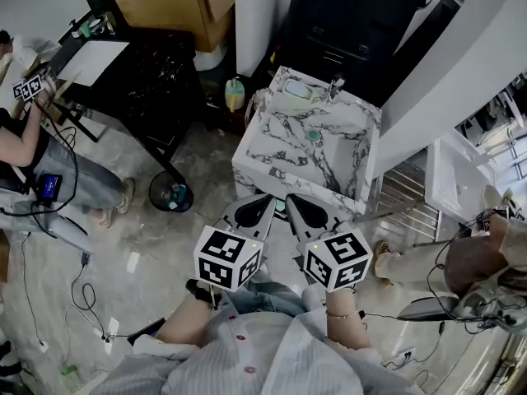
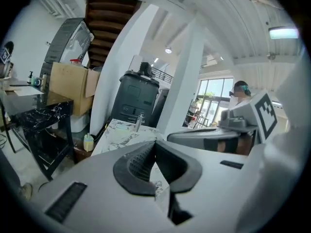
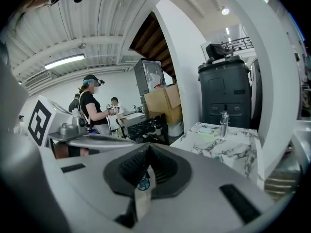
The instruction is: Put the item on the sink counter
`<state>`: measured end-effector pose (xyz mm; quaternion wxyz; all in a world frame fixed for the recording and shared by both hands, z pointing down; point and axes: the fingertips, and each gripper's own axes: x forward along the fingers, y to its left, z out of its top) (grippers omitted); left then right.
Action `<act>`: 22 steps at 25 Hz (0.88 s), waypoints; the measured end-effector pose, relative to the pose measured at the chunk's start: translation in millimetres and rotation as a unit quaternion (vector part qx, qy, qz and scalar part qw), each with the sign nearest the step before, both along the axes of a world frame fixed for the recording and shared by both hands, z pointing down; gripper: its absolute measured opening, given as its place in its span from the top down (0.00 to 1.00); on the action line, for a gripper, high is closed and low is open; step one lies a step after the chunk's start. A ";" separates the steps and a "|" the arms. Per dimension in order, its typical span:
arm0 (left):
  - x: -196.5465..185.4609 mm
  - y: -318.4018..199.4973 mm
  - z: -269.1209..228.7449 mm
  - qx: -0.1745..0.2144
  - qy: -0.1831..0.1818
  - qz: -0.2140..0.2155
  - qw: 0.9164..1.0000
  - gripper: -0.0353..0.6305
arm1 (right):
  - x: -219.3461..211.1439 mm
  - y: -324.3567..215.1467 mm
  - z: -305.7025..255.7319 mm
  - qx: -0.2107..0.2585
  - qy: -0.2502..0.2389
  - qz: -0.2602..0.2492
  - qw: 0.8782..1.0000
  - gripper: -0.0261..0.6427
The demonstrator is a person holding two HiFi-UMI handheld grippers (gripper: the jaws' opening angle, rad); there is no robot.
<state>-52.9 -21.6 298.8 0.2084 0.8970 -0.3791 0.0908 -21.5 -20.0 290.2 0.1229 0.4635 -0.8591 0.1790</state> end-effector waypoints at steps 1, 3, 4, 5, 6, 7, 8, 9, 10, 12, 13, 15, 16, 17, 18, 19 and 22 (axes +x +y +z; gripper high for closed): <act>-0.8 0.3 0.2 0.000 0.000 0.000 1.000 0.92 | -0.1 0.3 -0.3 0.000 -0.001 0.001 1.000 0.95; -1.5 0.6 0.5 -0.001 0.001 -0.001 1.000 0.92 | 0.8 0.0 -0.8 0.001 -0.001 0.003 1.000 0.95; -1.4 0.6 0.4 -0.001 0.001 -0.001 1.000 0.92 | 1.6 -0.3 -1.0 0.000 0.000 0.004 1.000 0.95; -1.1 0.7 0.2 -0.001 0.001 -0.001 1.000 0.92 | 2.3 -0.6 -1.1 0.000 0.000 0.004 1.000 0.95; -0.8 0.8 -0.1 -0.002 0.001 -0.001 1.000 0.92 | 3.0 -0.7 -1.2 -0.001 0.001 0.005 1.000 0.95; -0.5 0.9 -0.5 -0.002 0.001 -0.001 1.000 0.92 | 3.4 -0.6 -0.9 -0.002 0.001 0.006 1.000 0.95; -0.2 0.8 -0.8 -0.002 0.002 0.000 1.000 0.92 | 3.5 -0.5 -0.4 -0.003 0.004 0.006 1.000 0.95; 0.4 0.5 -1.4 -0.003 0.004 0.000 1.000 0.92 | 3.3 -0.3 0.5 -0.003 0.007 0.006 1.000 0.95; 1.4 0.1 -2.1 -0.003 0.006 0.001 1.000 0.92 | 2.9 -0.2 1.3 -0.003 0.010 0.005 1.000 0.95; 4.1 -0.7 -4.0 0.000 0.007 0.005 1.000 0.92 | 1.9 0.0 1.9 -0.003 0.011 0.004 1.000 0.95; 5.2 -1.0 -4.8 0.002 0.005 0.007 1.000 0.92 | 1.5 0.0 1.7 -0.003 0.010 0.003 1.000 0.95; 6.4 -1.3 -6.2 0.004 0.003 0.009 1.000 0.92 | 1.1 -0.1 1.0 -0.003 0.012 0.002 1.000 0.95; 6.6 -1.4 -6.7 0.004 0.003 0.011 1.000 0.92 | 1.1 -0.1 0.8 -0.003 0.013 0.002 1.000 0.95; 6.6 -1.3 -6.7 0.004 0.003 0.011 1.000 0.92 | 1.1 0.2 0.7 -0.003 0.013 0.002 1.000 0.95; 6.6 -1.0 -6.5 0.004 0.003 0.012 1.000 0.92 | 1.4 0.5 1.0 -0.003 0.014 0.003 1.000 0.95; 6.7 -0.7 -6.0 0.004 0.003 0.012 1.000 0.92 | 1.8 0.9 1.5 -0.003 0.014 0.003 1.000 0.95; 6.9 0.1 -3.8 0.004 0.001 0.012 1.000 0.92 | 3.5 1.7 3.0 -0.002 0.015 0.005 1.000 0.95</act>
